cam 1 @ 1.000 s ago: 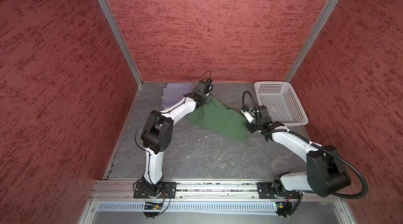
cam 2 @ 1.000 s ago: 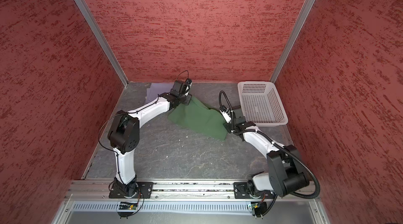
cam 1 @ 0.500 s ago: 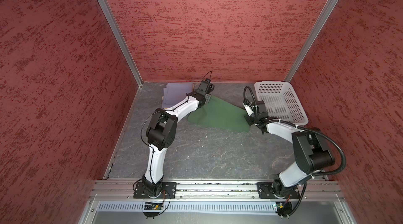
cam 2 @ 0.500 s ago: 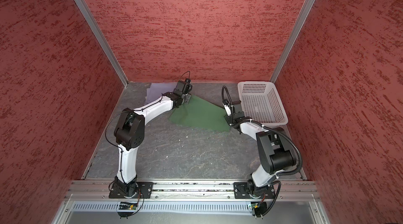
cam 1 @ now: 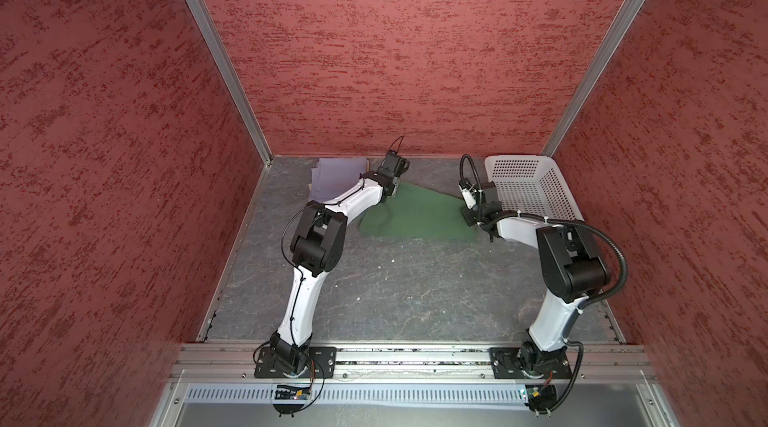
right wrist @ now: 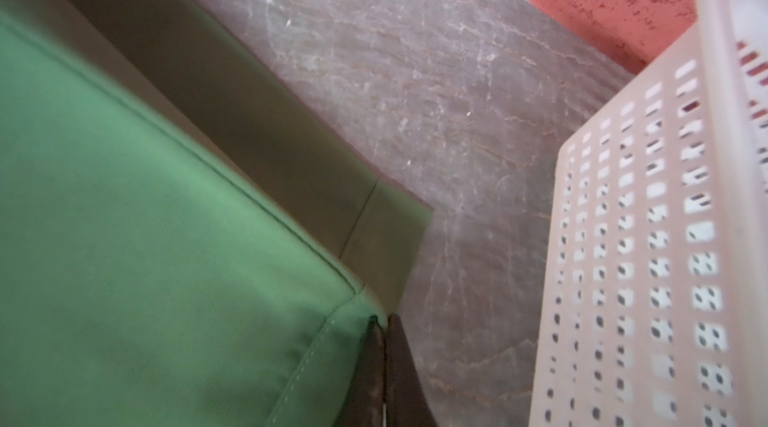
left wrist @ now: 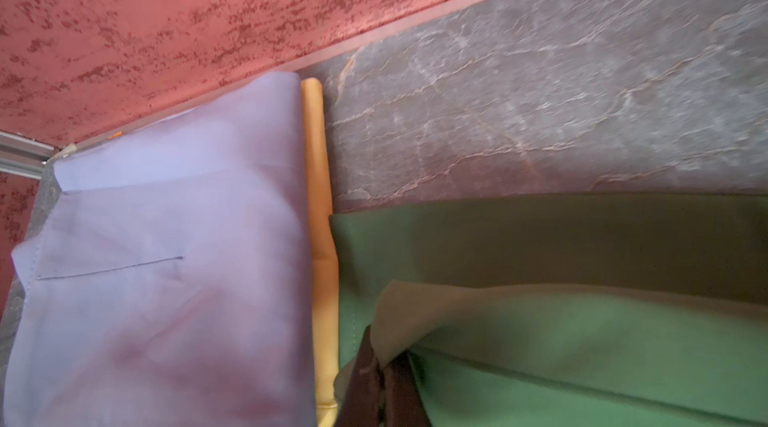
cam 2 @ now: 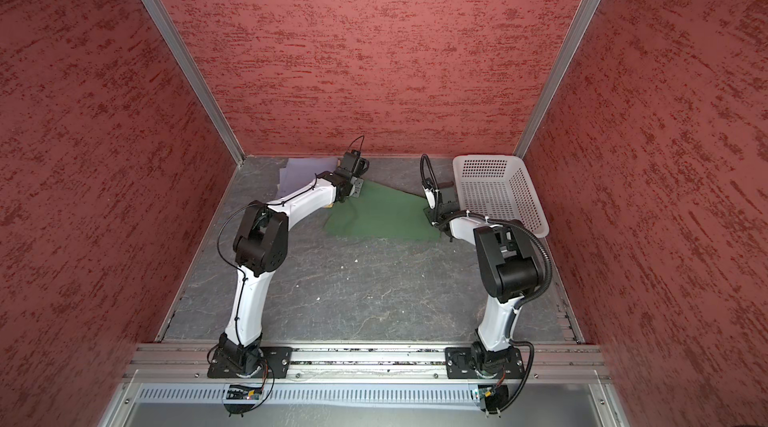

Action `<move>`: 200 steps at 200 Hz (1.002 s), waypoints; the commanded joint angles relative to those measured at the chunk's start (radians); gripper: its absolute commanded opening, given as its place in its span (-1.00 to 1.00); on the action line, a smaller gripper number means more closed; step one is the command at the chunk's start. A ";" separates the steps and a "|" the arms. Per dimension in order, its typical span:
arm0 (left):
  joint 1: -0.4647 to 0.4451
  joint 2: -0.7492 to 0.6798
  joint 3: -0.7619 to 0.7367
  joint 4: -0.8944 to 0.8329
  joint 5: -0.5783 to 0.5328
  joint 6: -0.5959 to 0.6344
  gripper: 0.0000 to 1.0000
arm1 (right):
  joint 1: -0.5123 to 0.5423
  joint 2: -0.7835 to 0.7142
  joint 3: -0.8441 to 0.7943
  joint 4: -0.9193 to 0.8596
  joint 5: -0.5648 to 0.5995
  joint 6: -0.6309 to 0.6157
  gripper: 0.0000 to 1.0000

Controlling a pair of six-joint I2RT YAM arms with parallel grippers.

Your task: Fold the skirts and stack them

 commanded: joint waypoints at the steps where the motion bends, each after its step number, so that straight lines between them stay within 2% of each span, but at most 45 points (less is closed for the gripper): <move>1: 0.018 0.024 0.030 -0.033 -0.026 -0.044 -0.81 | -0.007 0.024 0.047 -0.018 0.050 0.016 -1.00; 23: 0.024 0.025 0.030 -0.030 -0.021 -0.051 -0.50 | -0.007 0.049 0.082 -0.044 0.047 0.024 -0.96; 40: 0.024 0.020 0.030 -0.025 -0.017 -0.050 -0.12 | -0.007 0.065 0.104 -0.058 0.052 0.028 -0.84; 53: 0.023 0.010 0.027 -0.020 -0.012 -0.046 0.04 | -0.007 0.075 0.120 -0.065 0.053 0.029 -0.75; 80: 0.016 -0.024 0.008 -0.002 -0.008 -0.030 0.44 | -0.009 0.086 0.143 -0.072 0.051 0.037 -0.45; 95: 0.003 -0.057 -0.021 0.024 -0.006 -0.007 0.57 | -0.008 0.081 0.147 -0.073 0.045 0.044 -0.27; 134: -0.046 -0.173 -0.153 0.137 0.030 0.090 0.73 | -0.009 -0.020 0.122 -0.053 -0.060 0.071 0.22; 168: -0.111 -0.303 -0.340 0.317 0.088 0.238 0.78 | -0.007 -0.155 0.102 -0.051 -0.171 0.169 0.43; 173: -0.123 -0.321 -0.368 0.344 0.102 0.266 0.78 | -0.007 -0.175 0.102 -0.058 -0.172 0.191 0.57; 177: -0.134 -0.334 -0.391 0.363 0.116 0.289 0.78 | -0.007 -0.191 0.100 -0.065 -0.171 0.209 0.90; 179: -0.139 -0.341 -0.402 0.373 0.124 0.302 0.78 | -0.007 -0.199 0.100 -0.067 -0.168 0.218 0.96; 200: -0.198 -0.398 -0.520 0.480 0.205 0.441 0.77 | -0.007 -0.270 0.099 -0.123 -0.119 0.366 0.98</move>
